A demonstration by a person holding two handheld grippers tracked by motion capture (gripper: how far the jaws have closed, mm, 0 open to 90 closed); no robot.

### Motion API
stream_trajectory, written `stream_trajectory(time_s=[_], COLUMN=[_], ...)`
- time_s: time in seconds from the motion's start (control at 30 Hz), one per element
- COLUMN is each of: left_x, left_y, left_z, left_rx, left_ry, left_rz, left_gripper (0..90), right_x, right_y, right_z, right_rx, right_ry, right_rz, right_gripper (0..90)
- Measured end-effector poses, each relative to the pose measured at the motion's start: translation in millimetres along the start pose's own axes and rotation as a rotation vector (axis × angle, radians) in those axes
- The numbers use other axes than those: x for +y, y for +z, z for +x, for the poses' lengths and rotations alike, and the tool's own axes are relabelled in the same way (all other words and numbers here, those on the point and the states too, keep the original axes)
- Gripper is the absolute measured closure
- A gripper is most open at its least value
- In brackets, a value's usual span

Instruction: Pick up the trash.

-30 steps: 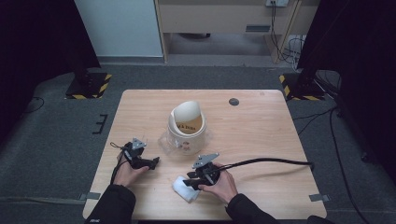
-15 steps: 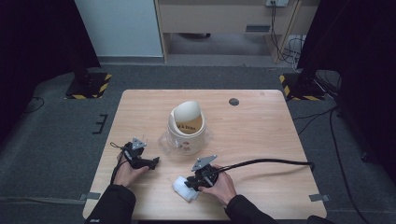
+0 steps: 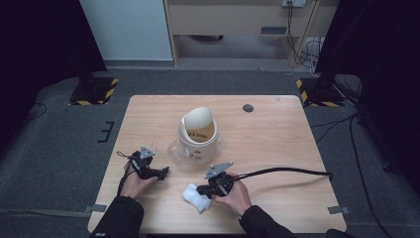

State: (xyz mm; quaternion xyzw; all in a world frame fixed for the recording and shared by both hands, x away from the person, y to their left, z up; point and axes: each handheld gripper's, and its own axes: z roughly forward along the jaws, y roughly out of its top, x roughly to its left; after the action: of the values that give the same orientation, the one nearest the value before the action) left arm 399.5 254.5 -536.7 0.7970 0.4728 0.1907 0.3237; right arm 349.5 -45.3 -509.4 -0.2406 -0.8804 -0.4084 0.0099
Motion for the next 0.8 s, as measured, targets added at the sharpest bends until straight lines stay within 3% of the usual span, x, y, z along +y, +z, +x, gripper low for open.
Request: stream_trajectory(time_s=[0.8], left_x=[0.0], left_y=[0.1], left_z=[-0.2], left_rx=[0.002], left_ry=[0.001], left_rz=[0.0], left_gripper=[0.0], right_x=[49.4], right_y=[-85.3], right_z=[-13.2], right_rx=[-0.059], right_ry=[0.009], right_rz=[-0.334], right_gripper=[86.7])
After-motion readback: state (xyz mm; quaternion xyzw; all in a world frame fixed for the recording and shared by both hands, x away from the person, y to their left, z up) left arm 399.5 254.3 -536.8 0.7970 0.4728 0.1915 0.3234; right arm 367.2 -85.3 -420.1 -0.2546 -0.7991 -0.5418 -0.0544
